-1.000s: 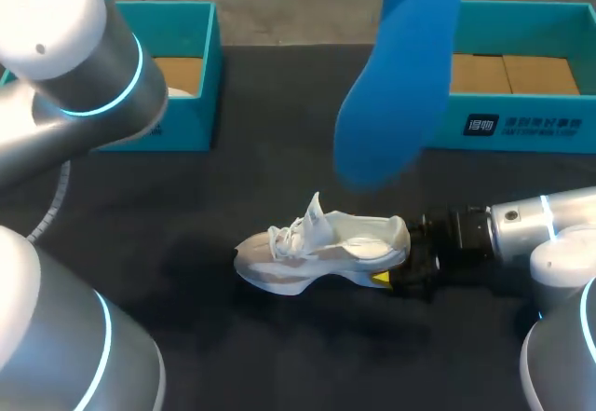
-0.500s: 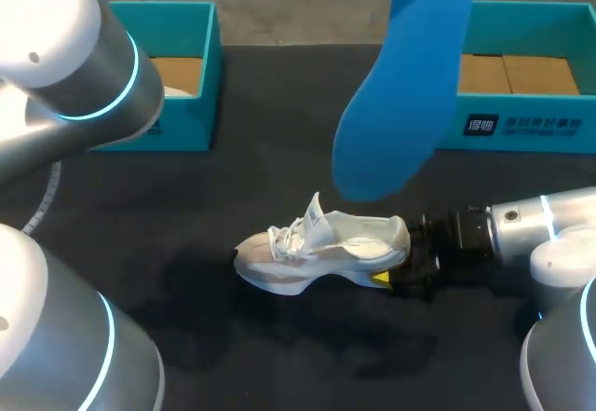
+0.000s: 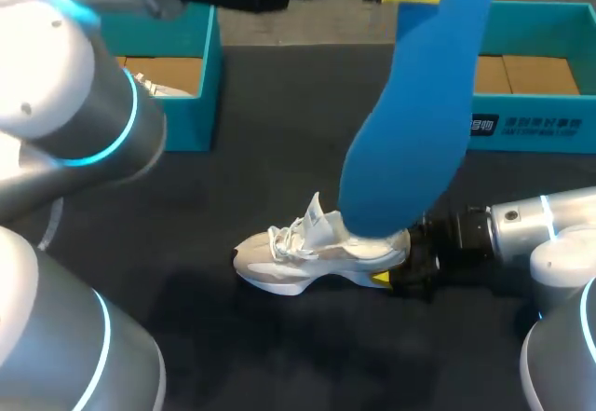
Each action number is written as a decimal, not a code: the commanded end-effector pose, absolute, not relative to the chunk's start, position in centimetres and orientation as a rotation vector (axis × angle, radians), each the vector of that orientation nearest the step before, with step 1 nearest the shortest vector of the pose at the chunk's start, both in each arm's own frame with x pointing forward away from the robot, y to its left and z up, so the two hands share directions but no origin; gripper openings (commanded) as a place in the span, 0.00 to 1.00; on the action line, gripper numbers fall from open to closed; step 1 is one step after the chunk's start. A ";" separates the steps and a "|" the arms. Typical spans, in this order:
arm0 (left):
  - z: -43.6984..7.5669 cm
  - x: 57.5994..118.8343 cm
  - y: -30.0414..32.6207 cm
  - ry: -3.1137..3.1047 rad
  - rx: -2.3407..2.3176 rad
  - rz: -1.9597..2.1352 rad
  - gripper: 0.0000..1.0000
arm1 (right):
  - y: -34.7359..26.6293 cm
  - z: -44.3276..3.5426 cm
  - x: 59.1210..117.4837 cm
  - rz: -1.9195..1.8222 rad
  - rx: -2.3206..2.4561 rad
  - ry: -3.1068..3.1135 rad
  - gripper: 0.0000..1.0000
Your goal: Take the shoe out of the shoebox, open the shoe tongue, remove and reinsert the insole, then place the shoe into the shoebox
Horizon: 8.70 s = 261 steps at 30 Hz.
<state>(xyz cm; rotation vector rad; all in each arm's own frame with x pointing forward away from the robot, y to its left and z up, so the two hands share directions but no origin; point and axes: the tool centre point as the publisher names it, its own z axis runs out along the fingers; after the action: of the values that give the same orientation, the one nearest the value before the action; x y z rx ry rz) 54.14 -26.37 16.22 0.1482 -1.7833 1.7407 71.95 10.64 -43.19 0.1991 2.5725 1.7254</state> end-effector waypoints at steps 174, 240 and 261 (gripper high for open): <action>17.5 49.9 -24.2 -1.640 0.195 1.679 0.00 | 8.8 -32.8 72.2 0.108 0.169 3.139 1.00; 17.5 49.9 -24.2 -1.640 0.195 1.679 0.00 | 11.2 -41.6 75.4 0.225 0.158 3.144 0.00; 17.5 49.9 -24.2 -1.640 0.195 1.679 0.00 | 10.8 -37.2 73.6 0.211 0.549 3.120 0.00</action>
<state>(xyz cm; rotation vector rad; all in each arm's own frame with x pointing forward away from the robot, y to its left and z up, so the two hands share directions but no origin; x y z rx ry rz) 50.69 -23.91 17.62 0.1818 -1.6526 1.6636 74.23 11.18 -38.31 0.5010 3.1364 0.2051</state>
